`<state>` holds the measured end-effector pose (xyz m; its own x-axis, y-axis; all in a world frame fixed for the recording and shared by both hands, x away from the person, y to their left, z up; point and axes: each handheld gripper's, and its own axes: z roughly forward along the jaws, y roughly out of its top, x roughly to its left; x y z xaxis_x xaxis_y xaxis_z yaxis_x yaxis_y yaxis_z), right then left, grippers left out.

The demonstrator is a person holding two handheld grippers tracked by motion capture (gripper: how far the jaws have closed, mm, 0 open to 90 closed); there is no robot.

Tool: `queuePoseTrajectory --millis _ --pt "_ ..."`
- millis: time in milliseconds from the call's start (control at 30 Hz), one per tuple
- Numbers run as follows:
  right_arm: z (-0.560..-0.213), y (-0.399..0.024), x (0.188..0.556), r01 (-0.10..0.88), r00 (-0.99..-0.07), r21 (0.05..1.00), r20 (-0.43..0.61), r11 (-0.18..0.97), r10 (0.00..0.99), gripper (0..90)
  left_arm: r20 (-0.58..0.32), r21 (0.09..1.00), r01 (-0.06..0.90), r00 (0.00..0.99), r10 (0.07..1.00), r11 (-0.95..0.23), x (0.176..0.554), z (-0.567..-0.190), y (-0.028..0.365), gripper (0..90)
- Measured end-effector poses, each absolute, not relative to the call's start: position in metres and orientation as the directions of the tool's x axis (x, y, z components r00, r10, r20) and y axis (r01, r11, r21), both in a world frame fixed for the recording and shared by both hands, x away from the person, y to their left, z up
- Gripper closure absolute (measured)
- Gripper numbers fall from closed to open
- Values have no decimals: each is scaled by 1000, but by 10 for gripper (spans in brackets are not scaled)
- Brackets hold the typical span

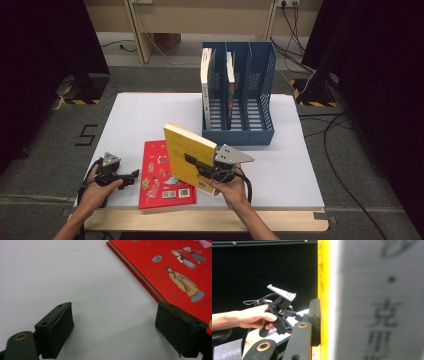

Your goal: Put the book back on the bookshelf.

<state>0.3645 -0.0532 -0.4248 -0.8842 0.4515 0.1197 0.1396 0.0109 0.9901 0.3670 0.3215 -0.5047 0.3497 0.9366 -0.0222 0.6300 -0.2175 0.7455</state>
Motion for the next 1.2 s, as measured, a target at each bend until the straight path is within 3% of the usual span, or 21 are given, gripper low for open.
queuePoseTrajectory --millis 1200 --pt "-366 -143 354 76 -749 989 140 -126 647 753 -23 749 627 350 937 -216 367 -505 321 134"
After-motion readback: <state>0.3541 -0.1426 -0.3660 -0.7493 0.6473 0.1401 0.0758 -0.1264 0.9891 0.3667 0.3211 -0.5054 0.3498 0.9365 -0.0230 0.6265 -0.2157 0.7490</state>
